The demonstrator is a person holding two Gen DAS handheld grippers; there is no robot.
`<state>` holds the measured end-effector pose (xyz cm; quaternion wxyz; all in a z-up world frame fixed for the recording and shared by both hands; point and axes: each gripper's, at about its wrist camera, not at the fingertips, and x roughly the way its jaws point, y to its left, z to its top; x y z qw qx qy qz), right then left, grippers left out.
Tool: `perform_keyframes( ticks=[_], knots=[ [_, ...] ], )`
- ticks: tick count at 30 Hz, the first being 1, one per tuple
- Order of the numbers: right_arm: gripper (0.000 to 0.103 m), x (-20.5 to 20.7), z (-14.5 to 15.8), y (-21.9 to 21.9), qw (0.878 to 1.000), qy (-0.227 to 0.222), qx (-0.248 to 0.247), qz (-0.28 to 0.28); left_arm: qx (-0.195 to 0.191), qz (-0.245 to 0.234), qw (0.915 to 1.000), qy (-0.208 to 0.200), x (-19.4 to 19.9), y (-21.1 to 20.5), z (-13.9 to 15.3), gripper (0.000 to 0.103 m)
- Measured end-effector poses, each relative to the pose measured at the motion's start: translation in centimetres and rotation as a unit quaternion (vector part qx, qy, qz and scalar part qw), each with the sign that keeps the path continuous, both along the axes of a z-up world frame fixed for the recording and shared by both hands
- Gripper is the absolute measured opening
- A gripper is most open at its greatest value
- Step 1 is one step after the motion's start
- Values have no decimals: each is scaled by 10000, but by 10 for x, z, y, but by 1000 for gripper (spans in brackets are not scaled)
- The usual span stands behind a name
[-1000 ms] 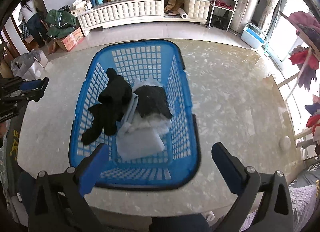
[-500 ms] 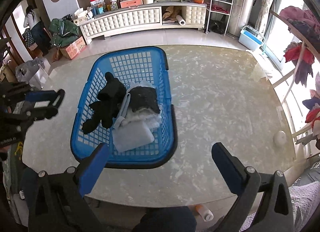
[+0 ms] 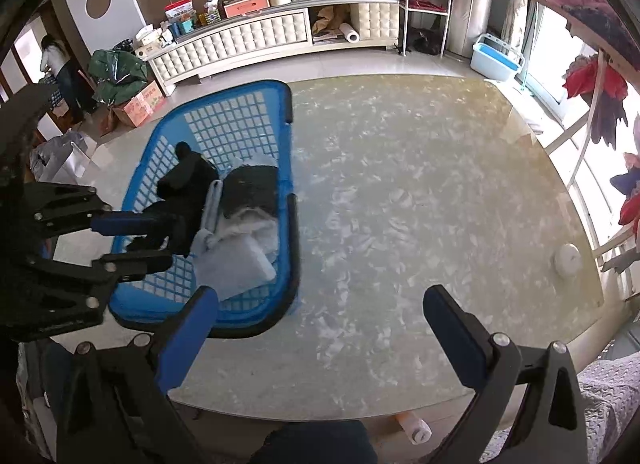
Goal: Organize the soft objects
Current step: 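Carry the black ring with the left gripper into the basket and release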
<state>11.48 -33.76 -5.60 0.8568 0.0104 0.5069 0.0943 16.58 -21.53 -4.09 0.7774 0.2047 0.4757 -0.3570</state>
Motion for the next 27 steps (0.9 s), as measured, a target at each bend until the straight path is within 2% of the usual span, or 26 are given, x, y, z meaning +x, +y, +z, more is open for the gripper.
perform_keyframes(
  ticks=[10,14,17,18,21,25,27],
  knots=[
    [103,8,-12,-18,9998,76,163,-114,285,-82,9994,176,22,-21,-34,30],
    [103,10,-15,-22,9997,132,183,-120,293,-52,9993,214,26,-24,-40,43],
    [103,8,-15,-24,9995,128,236,-153,287,-27,9993,219,31,-22,-41,67],
    [103,7,-15,-24,9995,121,248,-174,275,1,9994,215,33,-20,-40,71],
    [103,5,-14,-24,9994,129,262,-178,53,22,9998,211,36,-14,-34,77],
    [103,2,-12,-21,9994,128,233,-213,-57,36,9999,83,31,-10,-22,77],
    [103,-2,-8,-17,9994,41,245,-235,-89,16,9998,154,27,-7,-16,77]
  ],
)
